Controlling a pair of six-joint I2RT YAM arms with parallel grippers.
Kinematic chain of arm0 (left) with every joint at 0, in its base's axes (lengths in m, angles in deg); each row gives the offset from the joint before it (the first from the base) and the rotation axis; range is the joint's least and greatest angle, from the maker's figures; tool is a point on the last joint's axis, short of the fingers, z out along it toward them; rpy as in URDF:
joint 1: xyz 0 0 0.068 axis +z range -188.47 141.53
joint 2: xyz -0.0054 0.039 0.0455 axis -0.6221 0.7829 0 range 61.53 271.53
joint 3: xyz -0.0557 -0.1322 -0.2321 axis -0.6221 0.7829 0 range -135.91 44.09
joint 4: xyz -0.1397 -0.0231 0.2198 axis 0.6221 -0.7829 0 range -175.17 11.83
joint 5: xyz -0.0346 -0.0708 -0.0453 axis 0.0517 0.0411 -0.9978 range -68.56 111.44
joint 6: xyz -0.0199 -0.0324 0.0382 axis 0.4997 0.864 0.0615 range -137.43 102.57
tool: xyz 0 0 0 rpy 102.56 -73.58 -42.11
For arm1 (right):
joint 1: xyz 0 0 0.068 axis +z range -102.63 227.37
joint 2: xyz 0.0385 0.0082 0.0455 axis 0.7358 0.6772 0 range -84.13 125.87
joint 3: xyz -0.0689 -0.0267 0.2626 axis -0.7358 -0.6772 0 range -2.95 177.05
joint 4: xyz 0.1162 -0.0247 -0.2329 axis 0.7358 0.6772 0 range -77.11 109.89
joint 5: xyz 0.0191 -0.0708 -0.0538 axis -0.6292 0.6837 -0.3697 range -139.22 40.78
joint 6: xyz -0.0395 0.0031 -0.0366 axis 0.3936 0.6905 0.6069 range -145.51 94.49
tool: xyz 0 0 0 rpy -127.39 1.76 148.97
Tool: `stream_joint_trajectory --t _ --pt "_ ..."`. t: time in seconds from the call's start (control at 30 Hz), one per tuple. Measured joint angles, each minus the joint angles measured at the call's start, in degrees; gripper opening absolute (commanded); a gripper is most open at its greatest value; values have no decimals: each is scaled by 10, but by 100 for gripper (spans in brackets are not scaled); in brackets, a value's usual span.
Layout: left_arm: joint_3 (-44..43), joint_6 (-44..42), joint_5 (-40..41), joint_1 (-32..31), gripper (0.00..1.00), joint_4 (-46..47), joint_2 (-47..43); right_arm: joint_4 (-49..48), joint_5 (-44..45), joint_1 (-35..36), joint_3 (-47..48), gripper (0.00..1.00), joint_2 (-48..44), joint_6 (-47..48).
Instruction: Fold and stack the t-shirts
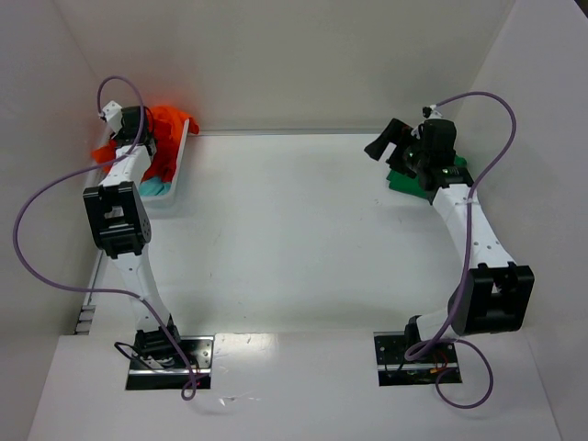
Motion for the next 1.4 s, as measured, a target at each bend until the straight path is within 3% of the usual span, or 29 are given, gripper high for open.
stream_joint_trajectory --t 0.03,0.1,0.37,0.53,0.67,0.77,0.93,1.13,1.4 --pt "0 2 -7 0 10 2 0 0 0 0 2 100 1 0" --pt "0 4 -12 0 0 2 0 0 0 0 5 100 2 0" --pt "40 -43 -90 0 0 -19 -84 -3 -6 0 25 100 -3 -5" --pt "-36 -107 -182 -27 0 -112 -166 -5 -41 4 84 100 -5 -6" --pt "-165 -153 -256 -116 0 -197 -220 -11 -71 32 132 100 -8 -8" --pt "-182 -160 -339 -209 0 -226 -290 -21 -97 87 156 100 -9 -8" --pt "-187 -149 -466 -253 2 -249 -358 -50 -146 125 151 100 -10 -36" --pt "-110 -152 -539 -257 3 -264 -407 -63 -157 128 96 100 -37 -55" --pt "54 -152 -620 -257 0 -268 -387 -111 -181 156 -16 100 -66 -92"
